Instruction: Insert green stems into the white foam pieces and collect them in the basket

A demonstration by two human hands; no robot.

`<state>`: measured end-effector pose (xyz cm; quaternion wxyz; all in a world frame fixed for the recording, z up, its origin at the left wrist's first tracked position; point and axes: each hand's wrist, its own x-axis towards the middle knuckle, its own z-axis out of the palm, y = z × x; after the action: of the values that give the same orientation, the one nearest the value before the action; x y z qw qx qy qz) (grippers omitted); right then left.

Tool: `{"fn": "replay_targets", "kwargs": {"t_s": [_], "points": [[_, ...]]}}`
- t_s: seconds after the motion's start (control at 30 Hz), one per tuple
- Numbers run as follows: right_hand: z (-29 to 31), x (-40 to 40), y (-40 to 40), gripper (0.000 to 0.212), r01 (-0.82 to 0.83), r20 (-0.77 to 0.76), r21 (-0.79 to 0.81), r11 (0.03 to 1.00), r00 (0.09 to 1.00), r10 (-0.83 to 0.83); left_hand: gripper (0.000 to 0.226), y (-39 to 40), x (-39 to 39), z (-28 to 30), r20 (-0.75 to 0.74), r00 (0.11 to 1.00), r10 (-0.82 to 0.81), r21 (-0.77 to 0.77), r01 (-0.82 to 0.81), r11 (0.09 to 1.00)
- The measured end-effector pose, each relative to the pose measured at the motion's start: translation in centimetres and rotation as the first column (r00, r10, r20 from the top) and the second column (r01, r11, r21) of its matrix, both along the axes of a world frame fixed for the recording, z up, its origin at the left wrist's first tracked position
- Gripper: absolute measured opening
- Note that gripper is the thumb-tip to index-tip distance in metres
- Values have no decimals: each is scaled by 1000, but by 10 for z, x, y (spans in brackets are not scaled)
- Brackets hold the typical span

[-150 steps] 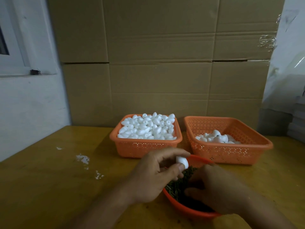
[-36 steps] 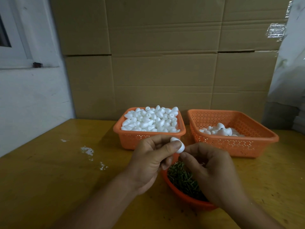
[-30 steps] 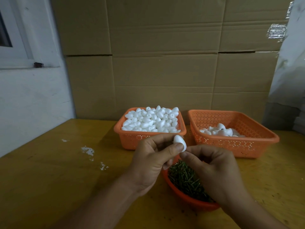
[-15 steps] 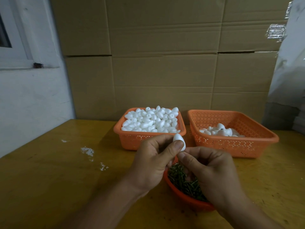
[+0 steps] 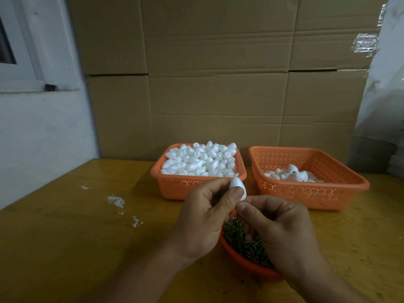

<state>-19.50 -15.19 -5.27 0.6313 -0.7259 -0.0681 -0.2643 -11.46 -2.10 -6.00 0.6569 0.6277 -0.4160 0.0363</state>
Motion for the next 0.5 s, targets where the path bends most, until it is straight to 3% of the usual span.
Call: {"fn": "replay_targets", "kwargs": {"t_s": [0.2,0.5], "points": [[0,1,1,20,-5,34,-11,1000,999,5,30,-1,-2,1,1,1000,-12,-7,12,1000],[0,1,-1,12,5,70,-31,1000,998,-3,31,0,-3,2,-38,998,-48,-34,47,998]]}}
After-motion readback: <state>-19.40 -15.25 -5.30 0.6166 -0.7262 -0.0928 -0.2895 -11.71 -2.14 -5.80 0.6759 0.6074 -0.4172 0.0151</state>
